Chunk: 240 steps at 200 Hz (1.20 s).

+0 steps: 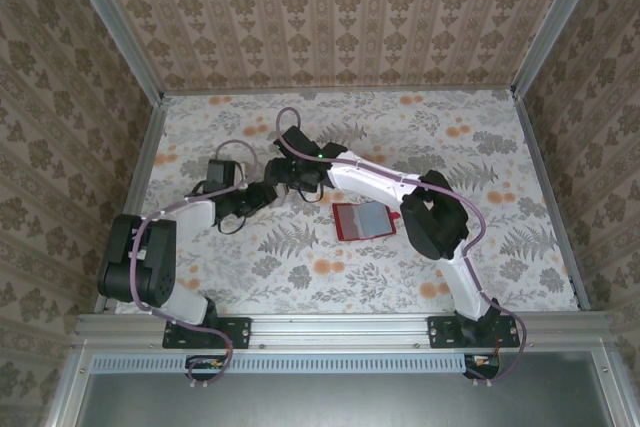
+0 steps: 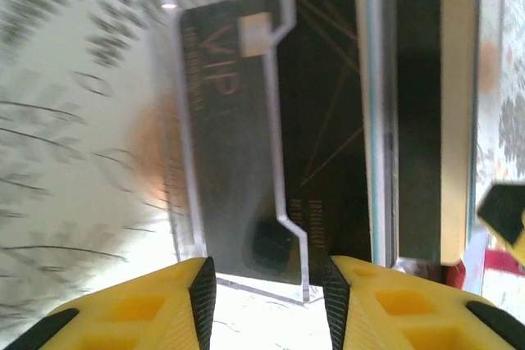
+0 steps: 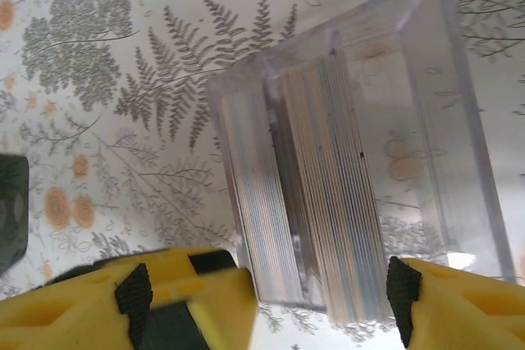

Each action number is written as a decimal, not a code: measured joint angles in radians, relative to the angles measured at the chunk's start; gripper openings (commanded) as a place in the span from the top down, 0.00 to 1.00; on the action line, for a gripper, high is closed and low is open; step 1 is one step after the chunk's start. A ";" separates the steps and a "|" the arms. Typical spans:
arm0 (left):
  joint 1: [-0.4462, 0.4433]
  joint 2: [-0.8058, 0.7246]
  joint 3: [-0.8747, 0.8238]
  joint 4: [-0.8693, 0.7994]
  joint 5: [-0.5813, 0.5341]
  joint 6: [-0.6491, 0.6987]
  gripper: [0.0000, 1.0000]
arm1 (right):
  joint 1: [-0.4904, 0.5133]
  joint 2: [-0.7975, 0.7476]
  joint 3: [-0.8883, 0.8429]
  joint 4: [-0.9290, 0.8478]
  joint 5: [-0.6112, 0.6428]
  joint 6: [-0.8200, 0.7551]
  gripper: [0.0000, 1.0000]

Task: Put the credit cards into the card holder

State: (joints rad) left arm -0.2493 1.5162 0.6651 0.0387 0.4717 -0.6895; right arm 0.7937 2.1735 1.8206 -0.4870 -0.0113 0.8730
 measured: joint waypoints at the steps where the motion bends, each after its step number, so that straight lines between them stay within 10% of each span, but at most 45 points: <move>1: -0.003 0.000 0.001 0.000 0.000 0.000 0.57 | 0.000 0.000 0.000 0.000 0.000 0.000 0.22; 121: 0.048 -0.245 -0.038 -0.136 -0.052 -0.006 0.63 | -0.095 0.019 0.089 -0.089 -0.160 -0.359 0.30; 240: 0.088 -0.094 -0.043 -0.162 -0.062 0.008 0.71 | -0.085 0.139 0.222 -0.169 -0.186 -0.455 0.31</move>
State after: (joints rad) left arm -0.1612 1.4220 0.6216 -0.1234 0.4099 -0.6811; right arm 0.7090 2.3127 2.0426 -0.6563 -0.1970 0.4183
